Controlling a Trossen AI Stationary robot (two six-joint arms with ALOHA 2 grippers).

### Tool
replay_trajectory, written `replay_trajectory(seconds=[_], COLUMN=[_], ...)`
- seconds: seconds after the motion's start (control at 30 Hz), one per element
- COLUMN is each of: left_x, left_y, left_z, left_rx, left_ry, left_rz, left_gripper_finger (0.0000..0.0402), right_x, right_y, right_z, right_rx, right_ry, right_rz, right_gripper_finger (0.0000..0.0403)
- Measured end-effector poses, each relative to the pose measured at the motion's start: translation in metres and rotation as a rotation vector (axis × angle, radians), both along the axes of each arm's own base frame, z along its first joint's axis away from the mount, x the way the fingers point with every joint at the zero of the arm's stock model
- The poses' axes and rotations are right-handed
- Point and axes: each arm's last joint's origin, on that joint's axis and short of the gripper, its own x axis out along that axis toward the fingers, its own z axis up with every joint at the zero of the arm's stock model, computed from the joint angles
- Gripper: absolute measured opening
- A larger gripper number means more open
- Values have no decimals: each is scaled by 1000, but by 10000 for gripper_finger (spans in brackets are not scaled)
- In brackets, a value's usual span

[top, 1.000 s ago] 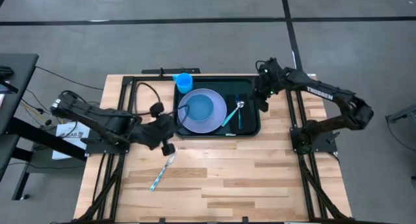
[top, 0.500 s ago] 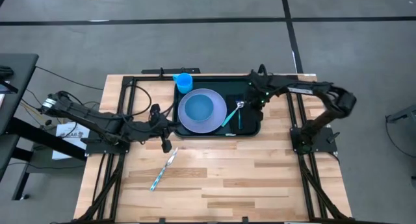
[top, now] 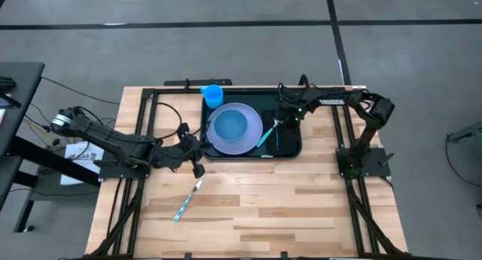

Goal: Set up tray
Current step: Put the blue spoon on the black napkin to the left of the blue fork on the black tray

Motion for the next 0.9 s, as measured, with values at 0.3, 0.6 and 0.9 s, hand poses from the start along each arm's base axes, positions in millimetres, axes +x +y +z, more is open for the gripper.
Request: replay_trajectory(seconds=[0.3, 0.6, 0.9], left_x=[7, 7, 7], left_y=[-2, -2, -2], left_z=[-2, -2, -2], left_rx=[17, 17, 17], left_ry=[-34, -31, -29], left_rz=[42, 39, 38], left_gripper_finger=[13, 13, 13], right_x=[1, -12, -8], right_y=[-9, -22, -9], right_z=[-10, 7, 7], right_rx=[39, -90, -70], right_ry=[44, 69, 102], right_rz=[-141, -336, -333], right_gripper_finger=[0, 0, 0])
